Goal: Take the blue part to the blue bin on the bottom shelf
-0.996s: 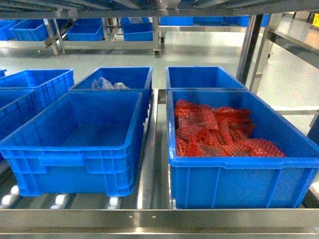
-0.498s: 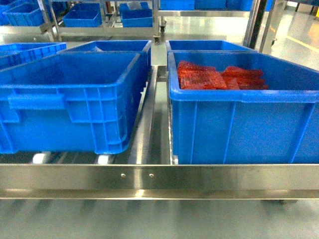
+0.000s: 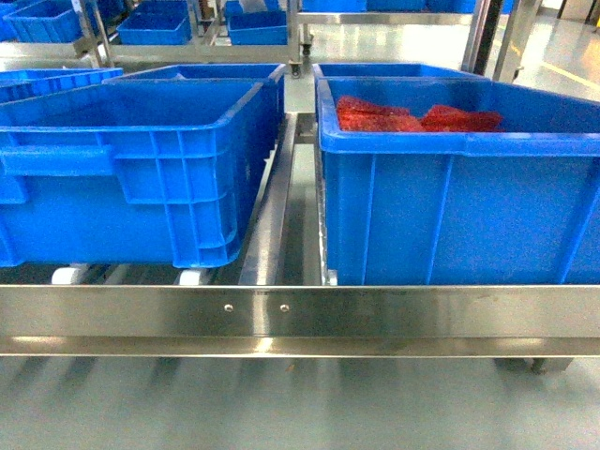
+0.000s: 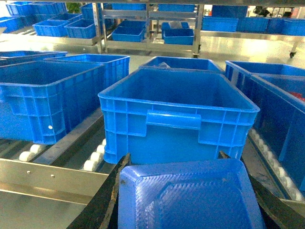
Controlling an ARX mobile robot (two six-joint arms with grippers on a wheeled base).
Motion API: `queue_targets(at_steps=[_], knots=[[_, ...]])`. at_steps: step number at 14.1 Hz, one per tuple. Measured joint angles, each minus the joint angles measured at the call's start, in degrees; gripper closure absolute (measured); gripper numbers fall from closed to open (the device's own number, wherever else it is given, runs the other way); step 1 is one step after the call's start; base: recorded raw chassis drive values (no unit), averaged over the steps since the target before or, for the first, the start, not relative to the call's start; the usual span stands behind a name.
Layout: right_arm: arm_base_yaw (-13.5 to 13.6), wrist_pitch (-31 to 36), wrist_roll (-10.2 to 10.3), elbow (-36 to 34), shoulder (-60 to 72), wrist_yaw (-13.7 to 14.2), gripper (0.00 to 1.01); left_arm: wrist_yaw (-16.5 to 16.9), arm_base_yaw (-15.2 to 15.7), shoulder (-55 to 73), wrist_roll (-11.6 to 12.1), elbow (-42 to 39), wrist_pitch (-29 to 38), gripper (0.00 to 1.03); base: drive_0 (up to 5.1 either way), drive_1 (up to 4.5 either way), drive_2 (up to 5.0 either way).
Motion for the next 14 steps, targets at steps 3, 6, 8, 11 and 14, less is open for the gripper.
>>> queue_targets(at_steps=[3,6,8,11,14], knots=[[0.0,0.0,0.0,0.0,0.0,0.0,0.03,0.0,0.0,0.0,0.0,0.0,0.0,0.59,0.0,1.27,-1.2],[0.0,0.1,0.0,0.0,0.0,0.0,0.03,0.0,0.0,0.0,0.0,0.0,0.2,0.59,0.0,4.16,-4.2],[0.0,0.1,0.0,0.0,0.0,0.0,0.03,0.0,0.0,0.0,0.0,0.0,0.3,0.59,-0.2,4.0,-4.3],[0.0,-0.1,0.0,0.0,0.0,0.0,0.03,0.0,0.0,0.0,0.0,0.0,0.2,0.59,-0.1,4.07,-4.3],[0.0,0.1,0.0,0.0,0.0,0.0,0.03,0.1,0.0,0.0,0.0,0.0,0.1,0.59,-0.1,4.08,-4.2]])
